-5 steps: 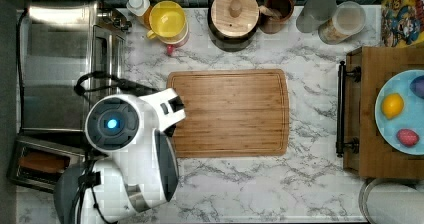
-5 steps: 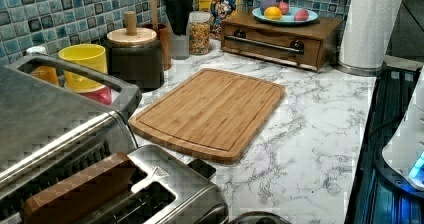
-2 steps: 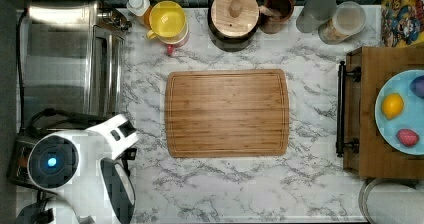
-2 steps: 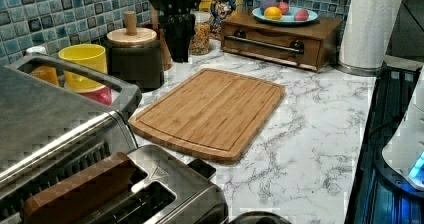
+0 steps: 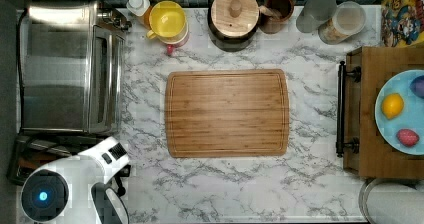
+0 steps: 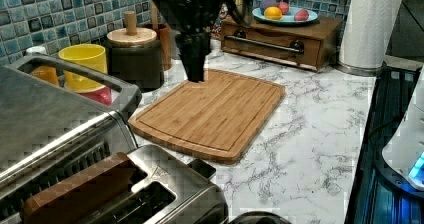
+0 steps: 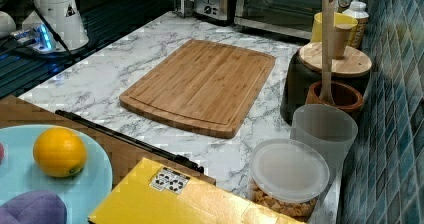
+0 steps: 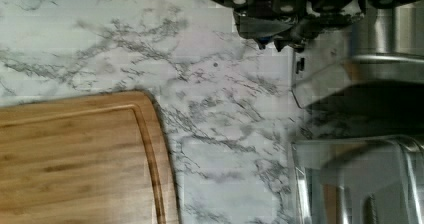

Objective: Turn on the toaster.

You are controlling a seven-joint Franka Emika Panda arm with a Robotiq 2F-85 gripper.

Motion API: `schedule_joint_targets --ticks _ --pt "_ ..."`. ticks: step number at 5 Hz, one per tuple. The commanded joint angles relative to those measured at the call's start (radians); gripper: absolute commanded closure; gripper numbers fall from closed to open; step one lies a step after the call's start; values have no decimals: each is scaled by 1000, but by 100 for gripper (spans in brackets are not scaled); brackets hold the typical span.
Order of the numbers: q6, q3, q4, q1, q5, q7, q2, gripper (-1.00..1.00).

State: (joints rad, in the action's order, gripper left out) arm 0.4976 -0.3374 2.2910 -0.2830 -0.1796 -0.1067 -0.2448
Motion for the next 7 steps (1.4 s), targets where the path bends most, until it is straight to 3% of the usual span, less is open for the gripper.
schedule_joint_targets --ticks 1,7 --pt "84 -59 18 -83 -127 36 -19 100" --pt "169 -100 -71 -77 -148 180 135 100"
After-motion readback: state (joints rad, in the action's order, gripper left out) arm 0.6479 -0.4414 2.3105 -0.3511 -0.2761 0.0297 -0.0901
